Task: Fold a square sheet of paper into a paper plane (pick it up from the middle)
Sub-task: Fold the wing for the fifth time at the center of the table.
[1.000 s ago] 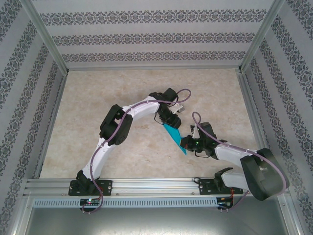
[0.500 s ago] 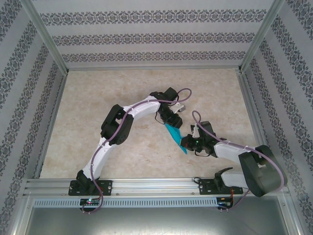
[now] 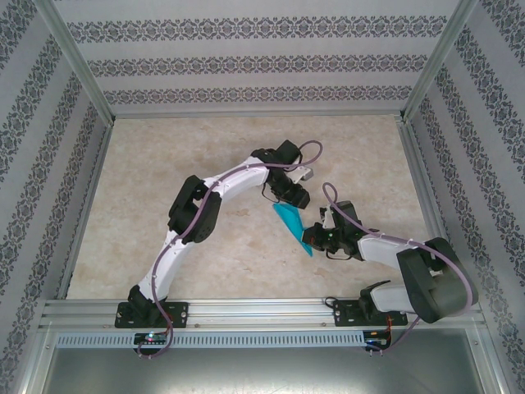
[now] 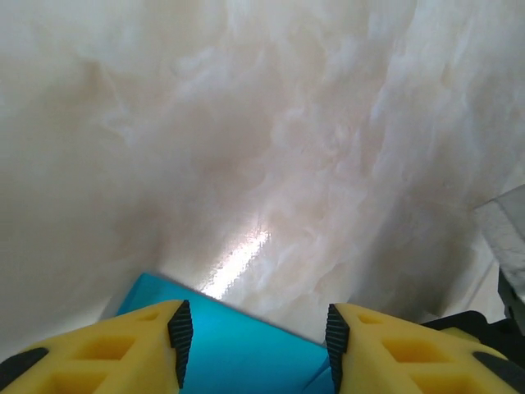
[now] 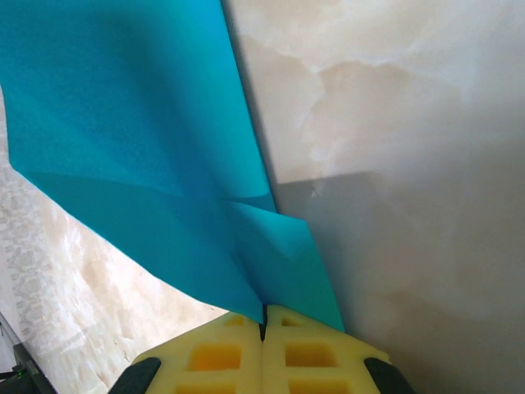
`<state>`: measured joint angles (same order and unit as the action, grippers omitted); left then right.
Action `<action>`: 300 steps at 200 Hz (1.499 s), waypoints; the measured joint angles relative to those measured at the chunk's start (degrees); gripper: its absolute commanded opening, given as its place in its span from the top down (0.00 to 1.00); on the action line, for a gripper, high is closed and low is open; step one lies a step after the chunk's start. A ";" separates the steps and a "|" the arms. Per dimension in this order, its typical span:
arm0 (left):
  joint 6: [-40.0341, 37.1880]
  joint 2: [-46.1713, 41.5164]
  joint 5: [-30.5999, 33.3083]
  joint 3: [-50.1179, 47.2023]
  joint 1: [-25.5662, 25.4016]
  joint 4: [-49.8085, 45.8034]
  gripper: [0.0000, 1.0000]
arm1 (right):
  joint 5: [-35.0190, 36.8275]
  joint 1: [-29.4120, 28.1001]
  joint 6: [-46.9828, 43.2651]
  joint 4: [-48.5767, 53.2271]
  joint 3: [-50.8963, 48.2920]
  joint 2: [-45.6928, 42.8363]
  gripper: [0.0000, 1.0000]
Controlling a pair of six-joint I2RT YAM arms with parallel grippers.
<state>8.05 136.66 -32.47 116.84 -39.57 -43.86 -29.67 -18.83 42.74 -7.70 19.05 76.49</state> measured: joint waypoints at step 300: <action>1.09 -12.63 -2.43 -21.38 -1.31 8.63 0.51 | -1.97 0.35 1.07 -2.89 0.72 2.86 0.96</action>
<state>9.15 124.03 -34.89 95.46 -40.88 -35.22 -31.64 -18.48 43.81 -10.59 19.77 79.35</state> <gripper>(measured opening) 0.489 0.049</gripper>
